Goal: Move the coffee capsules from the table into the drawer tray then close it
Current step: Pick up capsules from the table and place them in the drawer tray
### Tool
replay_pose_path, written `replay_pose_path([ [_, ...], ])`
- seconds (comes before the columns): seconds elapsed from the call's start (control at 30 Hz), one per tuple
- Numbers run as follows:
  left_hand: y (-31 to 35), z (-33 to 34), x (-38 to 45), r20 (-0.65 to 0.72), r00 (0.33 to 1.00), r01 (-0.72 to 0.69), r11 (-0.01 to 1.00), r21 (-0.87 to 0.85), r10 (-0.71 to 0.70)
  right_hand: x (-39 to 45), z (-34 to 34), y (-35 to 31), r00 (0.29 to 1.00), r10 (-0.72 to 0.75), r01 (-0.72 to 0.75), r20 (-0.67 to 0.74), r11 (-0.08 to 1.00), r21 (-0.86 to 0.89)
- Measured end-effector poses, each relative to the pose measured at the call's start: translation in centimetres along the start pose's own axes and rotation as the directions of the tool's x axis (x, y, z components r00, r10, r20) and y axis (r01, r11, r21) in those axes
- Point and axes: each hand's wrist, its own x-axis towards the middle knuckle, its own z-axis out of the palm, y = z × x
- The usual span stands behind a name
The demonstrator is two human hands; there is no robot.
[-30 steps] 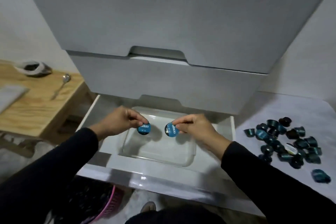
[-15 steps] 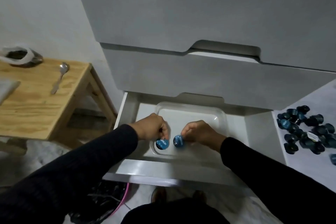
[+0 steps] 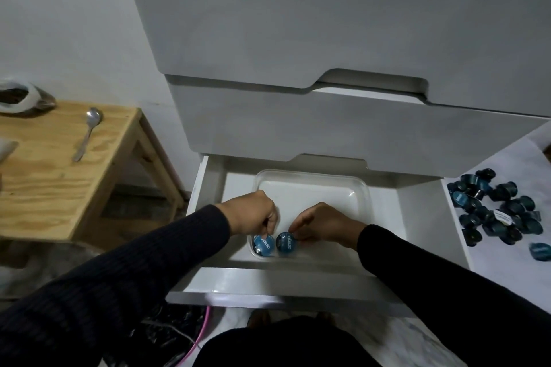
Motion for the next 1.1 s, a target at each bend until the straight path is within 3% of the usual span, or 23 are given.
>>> replay_pose_path([
  [0.33,0.5,0.1,-0.7,-0.010,1.000,0.030,0.999,0.021,-0.030,-0.4,0.3,-0.1,0.997,0.003,-0.001,0.075,1.000,-0.023],
  [0.5,1.2,-0.1,-1.3,-0.057,0.997,0.058,0.998,0.028,-0.056,-0.7,0.3,-0.3,1.000,-0.005,0.005,-0.006,0.999,-0.051],
  [0.67,2.0,-0.1,-2.5,-0.204,0.964,0.187,0.980,0.061,-0.171,-1.5,0.2,-0.8,0.967,-0.222,0.153,-0.124,0.897,-0.415],
  [0.77,3.1,0.4,-3.5,-0.390,0.888,0.282,0.958,0.047,-0.242,-2.0,0.8,-0.7,0.918,-0.330,0.156,-0.220,0.810,-0.565],
  [0.83,4.5,1.0,-4.2,-0.522,0.802,0.330,0.944,-0.020,-0.292,-2.7,1.2,-0.5,0.853,-0.406,0.103,-0.327,0.746,-0.658],
  [0.93,6.7,1.9,-5.1,-0.681,0.662,0.324,0.939,-0.115,-0.312,-4.3,2.0,0.0,0.612,-0.636,0.124,-0.469,0.664,-0.738],
  [1.0,8.0,2.5,-5.5,-0.733,0.601,0.315,0.937,-0.150,-0.319,-5.0,2.1,0.9,0.403,-0.789,0.136,-0.463,0.552,-0.823],
  [1.1,10.1,3.4,-5.5,-0.776,0.549,0.310,0.938,-0.156,-0.310,-7.1,1.6,1.4,0.260,-0.867,0.104,-0.425,0.463,-0.880],
])
